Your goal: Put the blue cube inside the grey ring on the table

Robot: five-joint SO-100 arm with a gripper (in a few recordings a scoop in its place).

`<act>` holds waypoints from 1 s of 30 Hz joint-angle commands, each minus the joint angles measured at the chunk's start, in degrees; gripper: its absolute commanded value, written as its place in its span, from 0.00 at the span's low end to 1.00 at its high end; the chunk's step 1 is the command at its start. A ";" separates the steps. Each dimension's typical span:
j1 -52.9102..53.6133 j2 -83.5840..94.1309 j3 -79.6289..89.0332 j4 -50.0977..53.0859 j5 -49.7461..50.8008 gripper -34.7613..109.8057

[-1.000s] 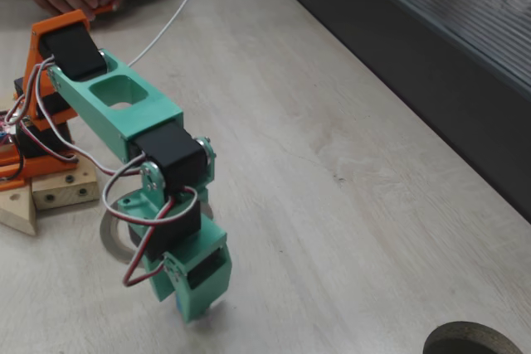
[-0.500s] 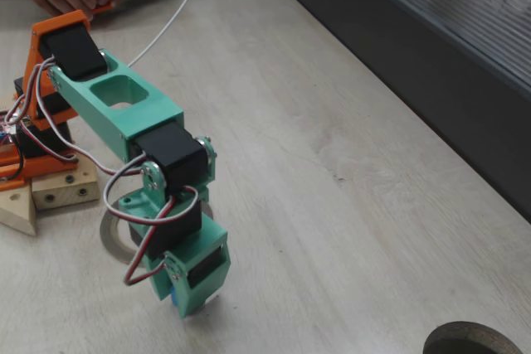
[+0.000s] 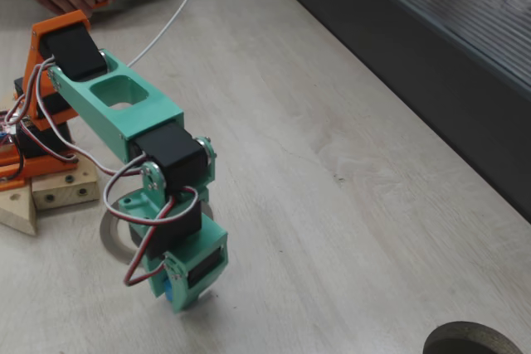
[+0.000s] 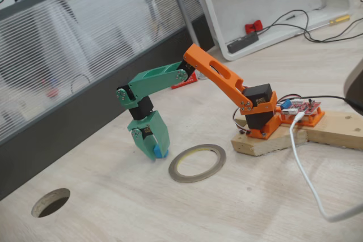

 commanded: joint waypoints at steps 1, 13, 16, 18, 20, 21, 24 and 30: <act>0.62 1.05 -0.53 0.53 0.62 0.28; 0.35 0.97 0.09 1.05 0.53 0.28; 0.26 0.62 0.09 1.05 0.53 0.28; 0.35 0.35 0.09 1.05 0.53 0.28; 0.44 0.26 0.09 1.05 0.53 0.28; 0.53 0.26 0.09 1.05 0.53 0.28; 0.53 0.26 0.09 1.05 0.53 0.28; 0.44 1.23 0.09 1.05 0.53 0.28</act>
